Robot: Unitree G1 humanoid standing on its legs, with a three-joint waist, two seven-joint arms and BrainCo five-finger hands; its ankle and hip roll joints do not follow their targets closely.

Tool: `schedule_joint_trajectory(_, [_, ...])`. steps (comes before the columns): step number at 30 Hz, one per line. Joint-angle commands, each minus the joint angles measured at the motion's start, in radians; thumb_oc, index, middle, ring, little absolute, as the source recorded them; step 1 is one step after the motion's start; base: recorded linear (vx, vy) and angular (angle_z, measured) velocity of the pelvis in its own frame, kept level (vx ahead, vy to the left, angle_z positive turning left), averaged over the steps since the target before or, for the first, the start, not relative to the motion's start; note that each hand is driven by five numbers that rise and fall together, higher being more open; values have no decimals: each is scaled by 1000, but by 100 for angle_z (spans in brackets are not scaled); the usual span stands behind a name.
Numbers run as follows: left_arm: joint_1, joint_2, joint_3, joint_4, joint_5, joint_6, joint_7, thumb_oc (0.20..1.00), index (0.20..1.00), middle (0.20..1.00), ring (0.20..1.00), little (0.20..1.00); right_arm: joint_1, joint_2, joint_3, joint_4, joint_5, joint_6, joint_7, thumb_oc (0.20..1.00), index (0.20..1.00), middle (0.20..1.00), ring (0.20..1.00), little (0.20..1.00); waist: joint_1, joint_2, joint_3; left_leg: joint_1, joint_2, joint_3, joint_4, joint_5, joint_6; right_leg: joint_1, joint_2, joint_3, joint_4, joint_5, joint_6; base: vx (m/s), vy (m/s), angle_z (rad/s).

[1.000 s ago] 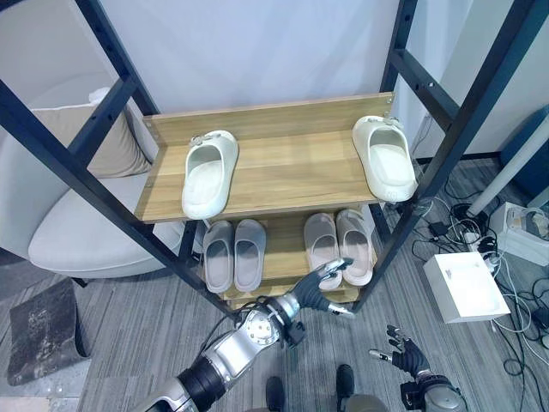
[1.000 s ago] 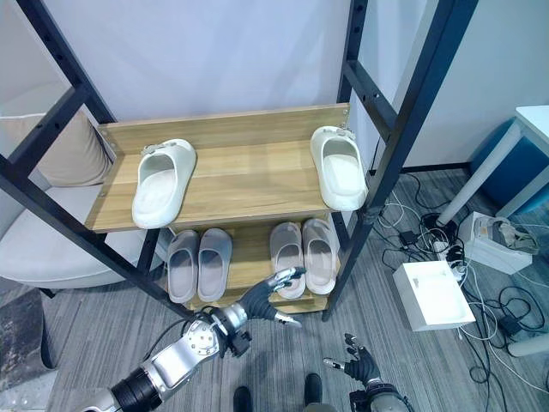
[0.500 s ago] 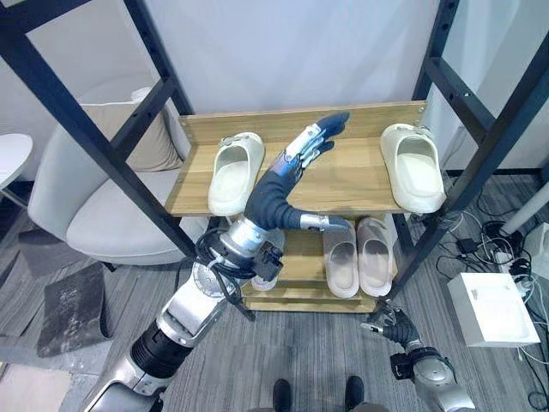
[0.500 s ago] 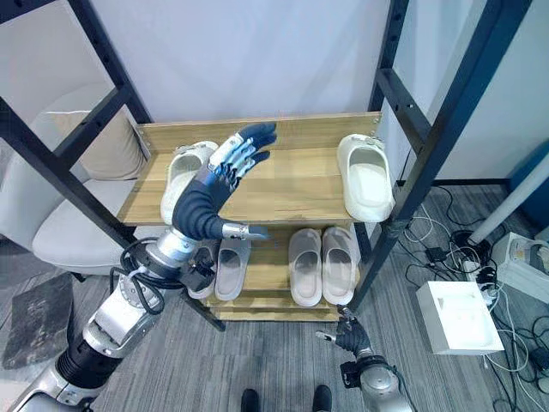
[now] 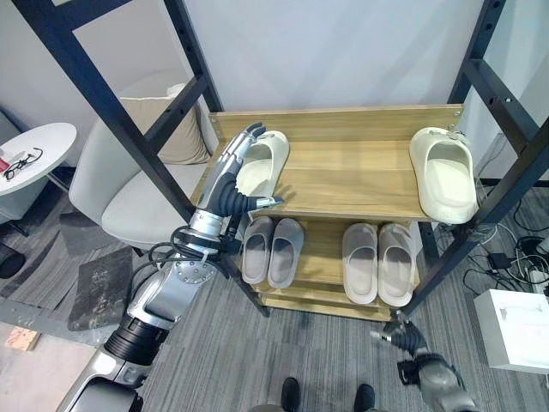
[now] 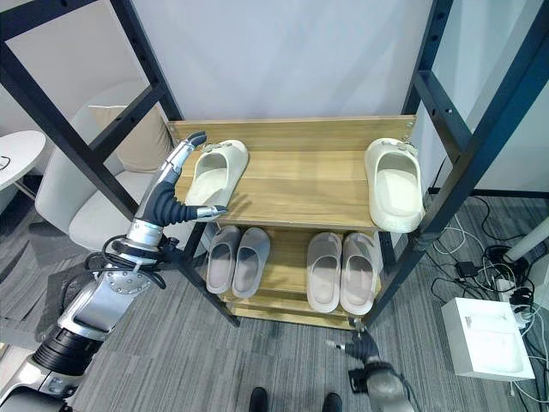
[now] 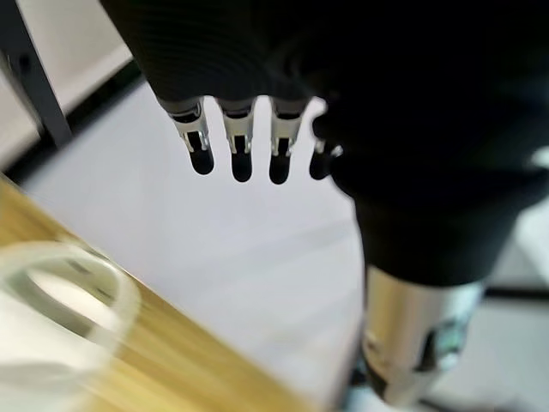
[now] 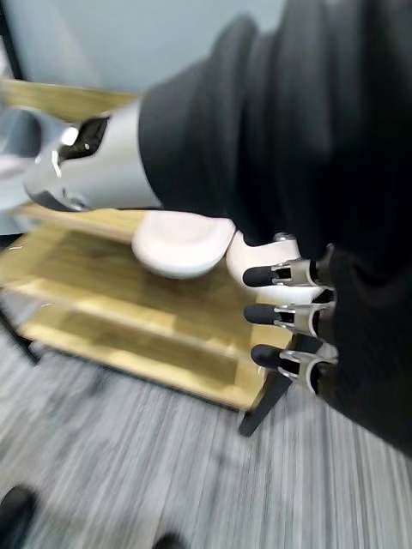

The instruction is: Arrange the slippers neatly on the shoe rack.

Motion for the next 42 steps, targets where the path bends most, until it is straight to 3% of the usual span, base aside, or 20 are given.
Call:
schedule_joint_trajectory(1, [-158, 54, 38, 101, 196, 77, 101, 1000, 1000, 1000, 1000, 1000, 110, -47, -3, -162, 35, -51, 83, 1000, 1000, 1000, 1000, 1000, -58, -71, 10, 64, -31, 62, -8, -93, -23, 81, -19, 16, 1, -108, 72, 10, 12, -25])
schedule_joint_trajectory(2, [-187, 46, 13, 115, 214, 74, 81, 1000, 1000, 1000, 1000, 1000, 34, -34, -1, -93, 25, -26, 51, 1000, 1000, 1000, 1000, 1000, -51, -72, 4, 63, -30, 62, -8, -94, -24, 81, -19, 14, 1, -108, 71, 19, 15, -23])
schedule_joint_trajectory(6, [-194, 28, 9, 151, 249, 98, 110, 1000, 1000, 1000, 1000, 1000, 15, -5, 2, -143, 36, -14, 40, 1000, 1000, 1000, 1000, 1000, -53, -75, 2, 62, -31, 66, -8, -96, -22, 76, -19, 21, 1, -108, 71, 21, 2, -24])
schedule_joint_trajectory(9, [-298, 2, -38, 255, 264, 152, 136, 1000, 1000, 1000, 1000, 1000, -78, 26, 17, -142, 86, 1, 10, 1000, 1000, 1000, 1000, 1000, -56, -78, 1, 58, -30, 74, -8, -98, -17, 67, -19, 33, 1, -105, 73, 21, 6, -7])
schedule_joint_trajectory(21, [-335, 89, 22, 354, 297, 233, 178, 1000, 1000, 1000, 1000, 1000, -196, 32, 80, -232, 94, -16, 22, 1000, 1000, 1000, 1000, 1000, -67, -83, 12, 63, -31, 106, -8, -106, -12, 59, -21, 62, 1, -101, 72, 8, 9, -6])
schedule_joint_trajectory(33, [-452, 105, -69, 499, 351, 299, 163, 1000, 1000, 1000, 1000, 1000, -161, 1, 84, -321, 90, -21, 51, 1000, 1000, 1000, 1000, 1000, -66, -85, 22, 59, -32, 93, -8, -109, -5, 54, -25, 53, 1, -95, 82, -6, 19, -1])
schedule_joint_trajectory(42, [-415, 131, -36, 539, 350, 323, 146, 1000, 1000, 1000, 1000, 1000, -174, 7, 94, -325, 91, -22, 58, 1000, 1000, 1000, 1000, 1000, -78, -90, 34, 55, -34, 115, -8, -109, -2, 39, -25, 76, 1, -89, 80, 1, 8, -4])
